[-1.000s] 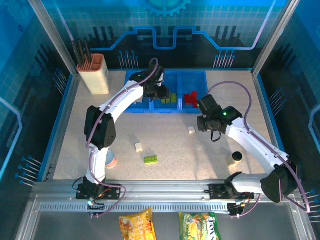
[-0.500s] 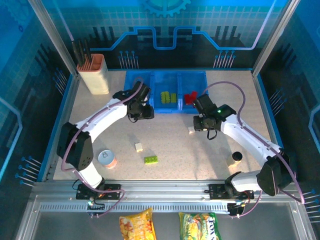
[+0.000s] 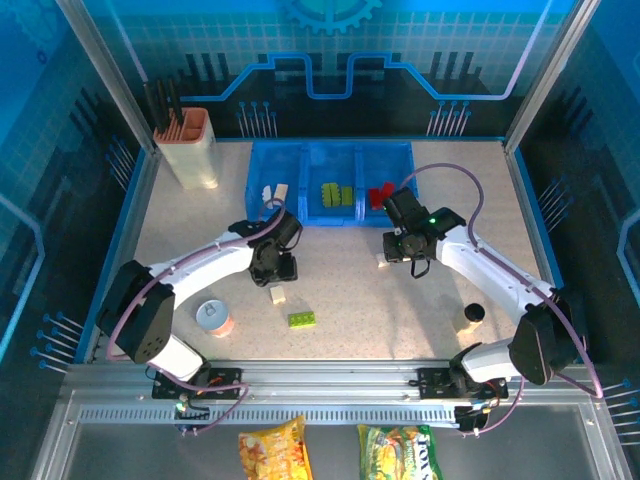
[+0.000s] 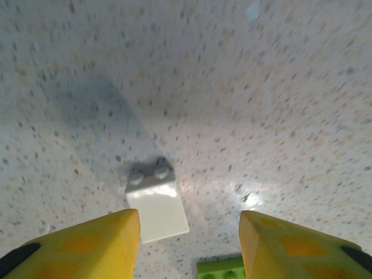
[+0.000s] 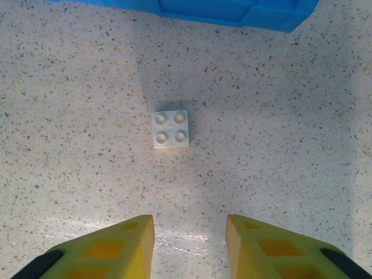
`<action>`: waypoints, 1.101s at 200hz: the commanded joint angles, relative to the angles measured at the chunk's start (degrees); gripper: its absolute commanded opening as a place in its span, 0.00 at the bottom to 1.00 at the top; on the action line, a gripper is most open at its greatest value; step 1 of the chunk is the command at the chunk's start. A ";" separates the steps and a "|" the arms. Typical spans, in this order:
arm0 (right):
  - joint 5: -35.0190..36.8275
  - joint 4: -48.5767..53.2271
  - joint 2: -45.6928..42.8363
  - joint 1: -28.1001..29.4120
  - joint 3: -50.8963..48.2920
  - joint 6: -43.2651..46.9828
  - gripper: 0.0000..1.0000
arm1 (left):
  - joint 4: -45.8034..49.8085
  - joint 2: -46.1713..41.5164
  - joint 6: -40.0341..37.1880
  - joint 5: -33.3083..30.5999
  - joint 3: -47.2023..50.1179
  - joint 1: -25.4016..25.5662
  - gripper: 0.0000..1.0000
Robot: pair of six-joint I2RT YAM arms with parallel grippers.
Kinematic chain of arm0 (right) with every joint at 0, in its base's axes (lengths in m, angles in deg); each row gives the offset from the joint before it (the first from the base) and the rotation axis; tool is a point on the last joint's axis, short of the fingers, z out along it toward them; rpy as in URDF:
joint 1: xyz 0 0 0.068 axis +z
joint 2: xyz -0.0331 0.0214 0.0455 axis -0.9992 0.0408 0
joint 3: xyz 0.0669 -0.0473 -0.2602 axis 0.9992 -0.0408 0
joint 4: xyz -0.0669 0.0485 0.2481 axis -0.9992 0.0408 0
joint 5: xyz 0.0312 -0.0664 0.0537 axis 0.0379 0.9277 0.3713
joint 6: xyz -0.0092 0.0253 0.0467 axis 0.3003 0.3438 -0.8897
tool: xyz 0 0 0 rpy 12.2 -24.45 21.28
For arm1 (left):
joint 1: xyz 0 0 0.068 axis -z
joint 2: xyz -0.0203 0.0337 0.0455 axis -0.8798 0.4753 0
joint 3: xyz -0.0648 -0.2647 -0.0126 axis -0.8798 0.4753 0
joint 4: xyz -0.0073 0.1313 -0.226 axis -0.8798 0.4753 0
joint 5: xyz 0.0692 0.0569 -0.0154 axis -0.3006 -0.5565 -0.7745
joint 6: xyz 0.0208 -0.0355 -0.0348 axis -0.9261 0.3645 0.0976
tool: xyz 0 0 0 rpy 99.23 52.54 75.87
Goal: Sort the legos into containers by color
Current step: Pick up the lego from the middle-left of the table.
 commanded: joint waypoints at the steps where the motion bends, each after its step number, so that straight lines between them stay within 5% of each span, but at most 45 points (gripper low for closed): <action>1: -0.83 -0.30 0.91 0.58 0.81 0.87 0.38 | -0.49 -0.23 5.16 -2.51 1.79 1.81 0.51; 101: -0.45 -0.32 0.99 0.58 0.55 0.84 0.38 | -2.41 4.38 8.04 -2.97 5.69 3.33 0.53; 220: 0.02 0.56 0.29 0.68 0.81 0.63 0.38 | -4.15 5.27 8.05 -1.87 6.96 3.33 0.41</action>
